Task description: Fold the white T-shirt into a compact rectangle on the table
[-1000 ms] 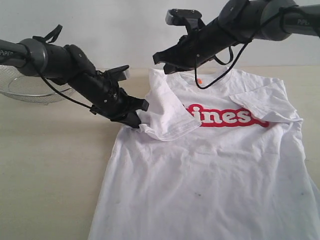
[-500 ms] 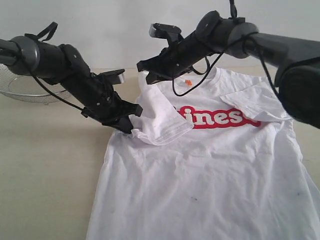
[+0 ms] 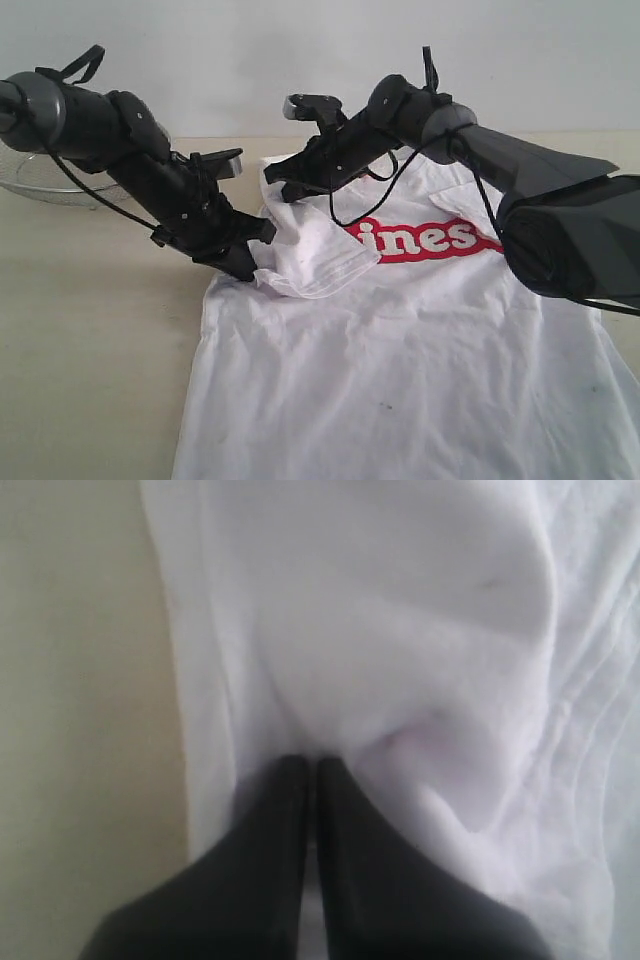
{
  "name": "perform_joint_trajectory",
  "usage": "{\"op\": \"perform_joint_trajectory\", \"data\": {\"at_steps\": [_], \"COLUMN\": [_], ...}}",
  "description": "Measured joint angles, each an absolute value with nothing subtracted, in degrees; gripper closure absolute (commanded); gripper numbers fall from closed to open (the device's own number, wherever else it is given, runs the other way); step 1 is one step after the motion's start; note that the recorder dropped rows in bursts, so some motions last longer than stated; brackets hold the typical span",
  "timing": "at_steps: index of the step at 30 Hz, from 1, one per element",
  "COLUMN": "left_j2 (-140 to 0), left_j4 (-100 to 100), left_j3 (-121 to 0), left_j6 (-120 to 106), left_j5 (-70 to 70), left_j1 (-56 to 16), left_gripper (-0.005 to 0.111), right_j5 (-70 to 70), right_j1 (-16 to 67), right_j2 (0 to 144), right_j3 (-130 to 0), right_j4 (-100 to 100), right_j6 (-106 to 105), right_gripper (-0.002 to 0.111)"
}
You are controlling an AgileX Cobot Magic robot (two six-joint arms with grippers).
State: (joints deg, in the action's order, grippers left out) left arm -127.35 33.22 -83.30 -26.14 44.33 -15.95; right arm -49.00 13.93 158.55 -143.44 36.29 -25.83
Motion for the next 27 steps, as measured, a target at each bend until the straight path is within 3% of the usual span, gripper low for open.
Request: {"op": "perform_joint_trajectory", "data": {"at_steps": [11,17,27], "left_j2": [-123.03,-122.00,-120.93], "left_j4": [32.58,30.80,31.59], "left_j3": [-76.59,-75.99,-80.38], "left_j6": [-26.22,-26.55,-30.18], "left_j5": [41.76,30.29,26.45], "left_j1": [-14.55,-14.04,-13.23], "left_gripper": [0.102,0.102,0.102], "right_j5": [-46.61,-47.39,-61.79], "right_j1": [13.62,13.09,12.95], "right_j2": [158.55,156.46,149.35], "right_j3": [-144.18,-143.95,-143.98], "right_j4": [27.87,28.28,18.88], "right_j6": [-20.51,-23.61,-21.33], "right_gripper": [0.109,0.109,0.109]}}
